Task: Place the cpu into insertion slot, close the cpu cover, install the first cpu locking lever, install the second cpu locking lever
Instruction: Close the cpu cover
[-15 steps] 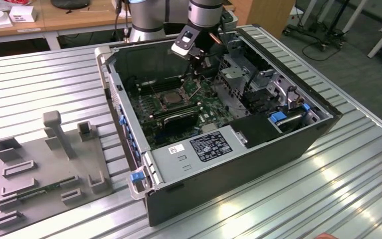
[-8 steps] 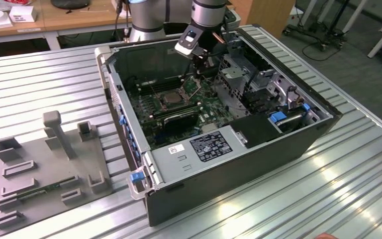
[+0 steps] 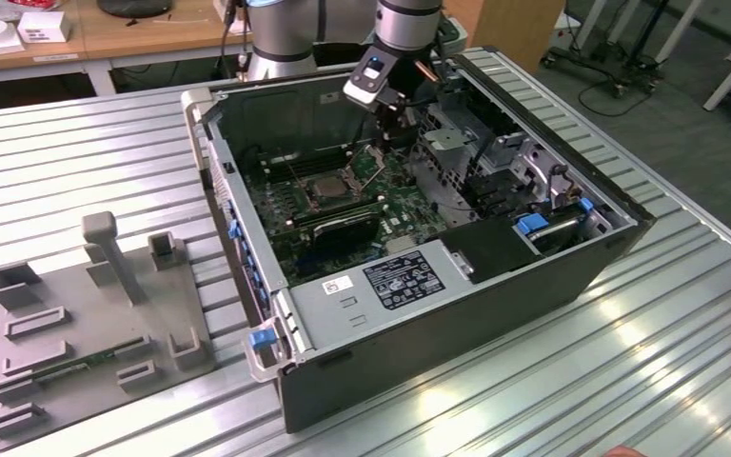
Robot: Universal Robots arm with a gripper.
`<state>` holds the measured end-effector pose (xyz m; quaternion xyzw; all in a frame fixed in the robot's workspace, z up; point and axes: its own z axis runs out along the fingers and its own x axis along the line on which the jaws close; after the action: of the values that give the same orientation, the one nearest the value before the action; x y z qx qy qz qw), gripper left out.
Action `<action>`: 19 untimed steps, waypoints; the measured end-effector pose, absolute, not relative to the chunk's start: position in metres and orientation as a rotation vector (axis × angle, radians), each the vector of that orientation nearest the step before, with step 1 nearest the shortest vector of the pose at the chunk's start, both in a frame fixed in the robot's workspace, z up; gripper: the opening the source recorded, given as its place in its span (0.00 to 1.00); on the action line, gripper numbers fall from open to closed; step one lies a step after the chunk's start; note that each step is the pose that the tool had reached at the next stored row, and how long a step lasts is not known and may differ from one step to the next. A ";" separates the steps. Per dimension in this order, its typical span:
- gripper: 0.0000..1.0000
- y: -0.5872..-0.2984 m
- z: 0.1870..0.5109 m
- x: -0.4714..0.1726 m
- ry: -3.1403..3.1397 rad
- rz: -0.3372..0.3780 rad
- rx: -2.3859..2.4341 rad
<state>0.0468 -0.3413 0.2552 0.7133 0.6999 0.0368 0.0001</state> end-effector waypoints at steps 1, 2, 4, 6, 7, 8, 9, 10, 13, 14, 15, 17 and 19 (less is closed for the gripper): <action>0.11 -0.341 0.255 0.048 2.199 0.116 2.241; 0.11 -0.341 0.255 0.049 2.199 0.116 2.241; 0.11 -0.341 0.255 0.050 2.199 0.117 2.241; 0.11 -0.341 0.255 0.050 2.199 0.117 2.241; 0.11 -0.341 0.255 0.050 2.199 0.117 2.241; 0.11 -0.341 0.255 0.050 2.199 0.117 2.241; 0.11 -0.341 0.255 0.050 2.199 0.117 2.241; 0.11 -0.341 0.255 0.050 2.199 0.117 2.241; 0.11 -0.341 0.254 0.051 2.199 0.117 2.241; 0.11 -0.341 0.254 0.051 2.199 0.117 2.241; 0.11 -0.341 0.254 0.051 2.199 0.117 2.241; 0.11 -0.341 0.253 0.051 2.199 0.117 2.241; 0.11 -0.341 0.251 0.051 2.199 0.117 2.241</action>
<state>0.0514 -0.3413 0.2513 0.7133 0.6999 0.0371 -0.0002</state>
